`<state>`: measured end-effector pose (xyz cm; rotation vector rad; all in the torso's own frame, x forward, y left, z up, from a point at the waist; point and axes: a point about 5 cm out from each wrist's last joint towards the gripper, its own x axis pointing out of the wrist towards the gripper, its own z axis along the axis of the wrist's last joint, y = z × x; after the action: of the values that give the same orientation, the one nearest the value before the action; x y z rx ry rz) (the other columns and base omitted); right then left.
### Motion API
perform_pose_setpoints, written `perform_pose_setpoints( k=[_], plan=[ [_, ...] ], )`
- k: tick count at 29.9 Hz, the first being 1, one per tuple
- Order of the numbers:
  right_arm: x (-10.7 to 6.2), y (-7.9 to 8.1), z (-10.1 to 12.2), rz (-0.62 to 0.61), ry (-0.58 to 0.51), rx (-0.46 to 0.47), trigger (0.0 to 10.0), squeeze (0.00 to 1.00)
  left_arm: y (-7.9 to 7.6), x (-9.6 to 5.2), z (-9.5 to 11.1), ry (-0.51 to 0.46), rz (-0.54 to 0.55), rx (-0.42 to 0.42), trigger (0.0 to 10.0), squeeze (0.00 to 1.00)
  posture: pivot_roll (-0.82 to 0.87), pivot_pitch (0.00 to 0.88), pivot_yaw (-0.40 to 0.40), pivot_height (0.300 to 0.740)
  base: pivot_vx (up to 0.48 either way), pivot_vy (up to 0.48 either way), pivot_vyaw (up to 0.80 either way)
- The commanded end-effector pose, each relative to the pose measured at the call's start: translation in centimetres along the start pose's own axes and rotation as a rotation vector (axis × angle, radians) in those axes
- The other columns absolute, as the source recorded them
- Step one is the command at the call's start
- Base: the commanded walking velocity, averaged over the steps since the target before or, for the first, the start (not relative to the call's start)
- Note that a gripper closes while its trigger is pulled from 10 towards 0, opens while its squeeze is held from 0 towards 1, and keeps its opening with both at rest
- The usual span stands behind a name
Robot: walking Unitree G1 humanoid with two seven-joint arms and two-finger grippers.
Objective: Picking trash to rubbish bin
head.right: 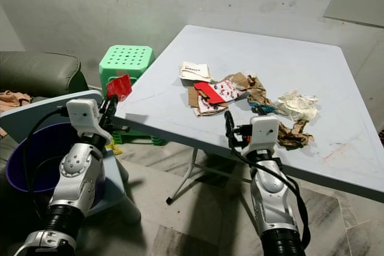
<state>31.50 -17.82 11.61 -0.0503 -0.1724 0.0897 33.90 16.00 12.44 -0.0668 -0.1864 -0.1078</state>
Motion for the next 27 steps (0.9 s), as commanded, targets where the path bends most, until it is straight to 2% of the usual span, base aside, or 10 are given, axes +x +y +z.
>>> perform_pose_setpoints(
  k=[1,8,19,27],
  plan=[
    [-0.1,-0.1,-0.1,0.000,0.005,-0.013,10.0,0.00,-0.1,0.3,0.0,0.016,-0.001,0.012,10.0,0.00,0.04,0.000,-0.044,0.740,0.000,0.000,0.00],
    [0.0,0.0,-0.1,0.007,0.009,-0.036,10.0,0.00,-0.2,0.3,-0.1,0.025,-0.001,0.022,10.0,0.00,0.04,0.000,-0.043,0.740,0.000,0.000,0.00],
    [0.0,-0.1,-0.2,0.008,0.019,-0.051,10.0,0.00,-0.7,0.4,0.8,-0.038,-0.037,0.004,10.0,0.00,0.04,0.000,-0.046,0.740,0.000,0.000,0.80],
    [0.0,-0.3,-0.2,0.007,0.019,-0.056,10.0,0.00,-0.8,0.5,0.8,-0.034,-0.032,-0.005,10.0,0.00,0.04,0.000,-0.048,0.740,0.000,0.000,0.80]
  ],
)
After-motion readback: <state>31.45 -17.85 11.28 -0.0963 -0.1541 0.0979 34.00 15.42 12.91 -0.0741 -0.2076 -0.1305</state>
